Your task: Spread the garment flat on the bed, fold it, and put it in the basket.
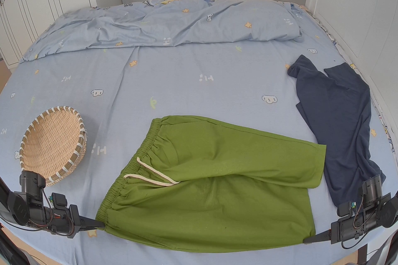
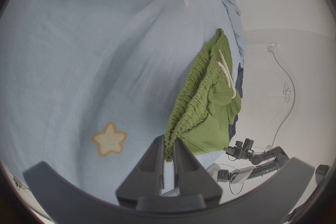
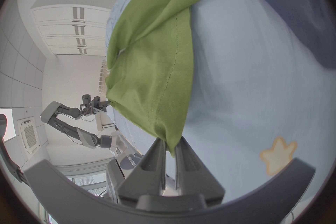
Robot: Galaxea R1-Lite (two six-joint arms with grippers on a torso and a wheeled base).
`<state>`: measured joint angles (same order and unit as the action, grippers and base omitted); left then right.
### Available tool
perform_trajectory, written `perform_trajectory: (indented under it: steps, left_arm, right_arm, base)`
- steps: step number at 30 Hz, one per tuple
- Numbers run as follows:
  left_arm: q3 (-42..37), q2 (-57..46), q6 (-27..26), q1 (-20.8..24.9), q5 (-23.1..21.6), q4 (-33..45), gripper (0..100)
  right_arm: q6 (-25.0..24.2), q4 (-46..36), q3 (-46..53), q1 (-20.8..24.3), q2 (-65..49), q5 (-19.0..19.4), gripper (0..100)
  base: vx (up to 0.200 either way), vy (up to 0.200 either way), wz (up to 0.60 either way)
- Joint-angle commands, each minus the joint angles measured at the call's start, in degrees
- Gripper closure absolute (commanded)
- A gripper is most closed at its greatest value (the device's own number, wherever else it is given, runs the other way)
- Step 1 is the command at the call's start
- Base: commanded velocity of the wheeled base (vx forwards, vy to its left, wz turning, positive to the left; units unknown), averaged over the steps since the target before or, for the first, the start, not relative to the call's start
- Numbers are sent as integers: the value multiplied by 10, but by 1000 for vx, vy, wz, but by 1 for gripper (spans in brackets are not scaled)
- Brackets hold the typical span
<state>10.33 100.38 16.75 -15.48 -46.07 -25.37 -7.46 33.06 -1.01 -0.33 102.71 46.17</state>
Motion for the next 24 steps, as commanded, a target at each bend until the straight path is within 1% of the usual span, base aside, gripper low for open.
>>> perform_trajectory:
  steps: [1, 2, 3, 5, 8, 10, 13, 16, 20, 24]
  left_arm:
    - [-14, -16, -15, -10, 7, 47, 100]
    - [-14, -16, -17, -10, 7, 49, 100]
    - [-15, -25, -38, -16, 15, 69, 100]
    - [-16, -35, -62, -28, 27, 94, 100]
    - [-19, -48, -95, -49, 31, 134, 100]
    - [-19, -53, -126, -61, 31, 162, 100]
    - [-19, -55, -168, -62, 32, 192, 100]
    - [-19, -55, -182, -63, 32, 211, 100]
    - [-23, -58, -182, -63, 39, 214, 100]
    - [-27, -59, -182, -62, 50, 214, 100]
  right_arm:
    - [3, -59, -10, 39, -71, -34, 100]
    - [3, -61, -10, 40, -71, -35, 100]
    - [3, -76, -15, 46, -73, -41, 100]
    - [3, -82, -15, 56, -74, -56, 100]
    - [3, -82, -15, 64, -70, -75, 100]
    - [3, -82, -15, 63, -67, -78, 100]
    - [2, -83, -20, 56, -66, -79, 100]
    - [1, -83, -23, 47, -51, -79, 100]
    - [3, -81, -26, 31, -30, -80, 100]
    - [4, -78, -28, 24, -17, -86, 100]
  base:
    - [0, 0, 0]
    - [0, 0, 0]
    - [0, 0, 0]
    - [0, 0, 0]
    - [0, 0, 0]
    - [0, 0, 0]
    - [0, 0, 0]
    - [0, 0, 0]
    - [0, 0, 0]
    - [0, 0, 0]
